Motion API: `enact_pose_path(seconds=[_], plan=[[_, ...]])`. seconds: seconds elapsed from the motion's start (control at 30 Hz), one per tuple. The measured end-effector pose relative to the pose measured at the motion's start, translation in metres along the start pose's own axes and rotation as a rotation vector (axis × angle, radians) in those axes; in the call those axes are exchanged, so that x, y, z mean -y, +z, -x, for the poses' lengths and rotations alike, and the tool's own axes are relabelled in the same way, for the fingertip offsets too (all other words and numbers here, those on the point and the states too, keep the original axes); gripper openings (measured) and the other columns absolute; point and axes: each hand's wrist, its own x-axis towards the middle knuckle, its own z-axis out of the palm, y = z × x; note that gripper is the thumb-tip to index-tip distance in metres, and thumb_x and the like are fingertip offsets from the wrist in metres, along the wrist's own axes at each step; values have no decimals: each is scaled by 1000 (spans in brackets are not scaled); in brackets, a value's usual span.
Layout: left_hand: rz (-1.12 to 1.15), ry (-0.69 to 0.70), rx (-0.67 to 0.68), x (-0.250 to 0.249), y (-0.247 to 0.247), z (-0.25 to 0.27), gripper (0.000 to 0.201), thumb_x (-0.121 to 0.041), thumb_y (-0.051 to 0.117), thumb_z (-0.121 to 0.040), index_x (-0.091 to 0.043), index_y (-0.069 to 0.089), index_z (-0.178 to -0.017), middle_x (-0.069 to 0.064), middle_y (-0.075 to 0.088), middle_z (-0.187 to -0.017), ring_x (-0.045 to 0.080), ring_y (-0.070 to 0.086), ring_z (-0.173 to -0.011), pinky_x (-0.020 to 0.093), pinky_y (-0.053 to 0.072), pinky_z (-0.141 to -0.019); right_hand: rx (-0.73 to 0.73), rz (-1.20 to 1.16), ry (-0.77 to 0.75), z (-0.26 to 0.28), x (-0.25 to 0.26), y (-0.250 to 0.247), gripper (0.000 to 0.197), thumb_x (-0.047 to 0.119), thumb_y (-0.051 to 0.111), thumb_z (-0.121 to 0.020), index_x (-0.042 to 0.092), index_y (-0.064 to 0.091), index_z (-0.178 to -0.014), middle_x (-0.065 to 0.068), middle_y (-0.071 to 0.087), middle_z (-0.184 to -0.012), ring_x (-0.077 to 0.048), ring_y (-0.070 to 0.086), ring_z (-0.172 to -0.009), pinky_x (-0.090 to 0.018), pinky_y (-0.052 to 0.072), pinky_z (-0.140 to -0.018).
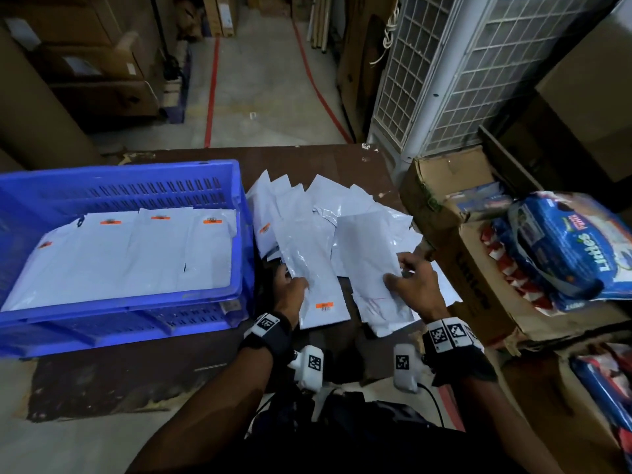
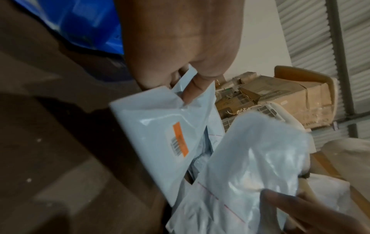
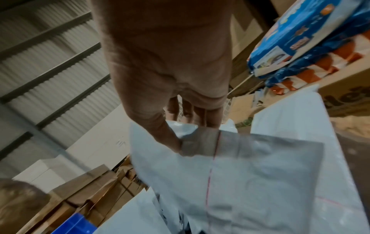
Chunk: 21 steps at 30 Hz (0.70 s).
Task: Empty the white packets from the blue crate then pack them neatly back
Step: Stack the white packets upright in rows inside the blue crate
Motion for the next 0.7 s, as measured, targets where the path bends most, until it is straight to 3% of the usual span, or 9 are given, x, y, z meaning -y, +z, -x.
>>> enact_pose_path(seconds=[0.1, 0.2, 0.33, 0.47, 0.57, 0.7], plan=[[68, 0, -36, 11, 5, -2, 46, 12, 54, -79, -14, 59, -118, 6, 70, -99, 20, 64, -82, 27, 56, -70, 28, -6, -159, -6, 12, 1, 21, 3, 69, -79, 18, 68, -93, 6, 69, -87, -9, 64, -82, -17, 47, -69], [26, -5, -41, 28, 6, -8, 54, 5, 58, -75, -17, 60, -124, 4, 72, -108, 22, 68, -93, 32, 58, -81, 11, 12, -316, -5, 19, 8, 20, 2, 69, -76, 19, 67, -86, 9, 68, -82, -6, 63, -78, -15, 47, -67], [-23, -45, -100, 37, 5, -9, 30, 9, 58, -79, -12, 63, -99, 3, 68, -86, 25, 65, -83, 23, 53, -63, 19, 152, -439, -7, -7, 27, 29, -1, 73, -68, 18, 66, -88, 5, 64, -92, -14, 59, -88, -21, 45, -76], [-56, -136, -168, 44, 2, -11, 43, -4, 67, -81, -14, 49, -118, 1, 63, -89, 23, 63, -85, 33, 52, -78, 140, 439, -392, -4, -60, 48, 29, 2, 76, -61, 20, 66, -82, -3, 61, -91, -30, 57, -95, -33, 44, -84], [-77, -169, -128, 50, -2, -15, 47, -8, 71, -79, -11, 52, -123, 11, 69, -99, 32, 67, -94, 49, 56, -89, 177, 427, -345, -1, -82, 52, 29, 3, 78, -63, 18, 69, -85, -5, 62, -97, -28, 58, -98, -21, 35, -93], [-43, -159, -46, 46, -7, -7, 35, 4, 67, -83, -6, 62, -116, 18, 71, -100, 32, 68, -88, 49, 57, -85, 228, 449, -357, -2, -93, 53, 36, 14, 83, -67, 18, 68, -99, -6, 60, -107, -28, 57, -104, -22, 36, -95]])
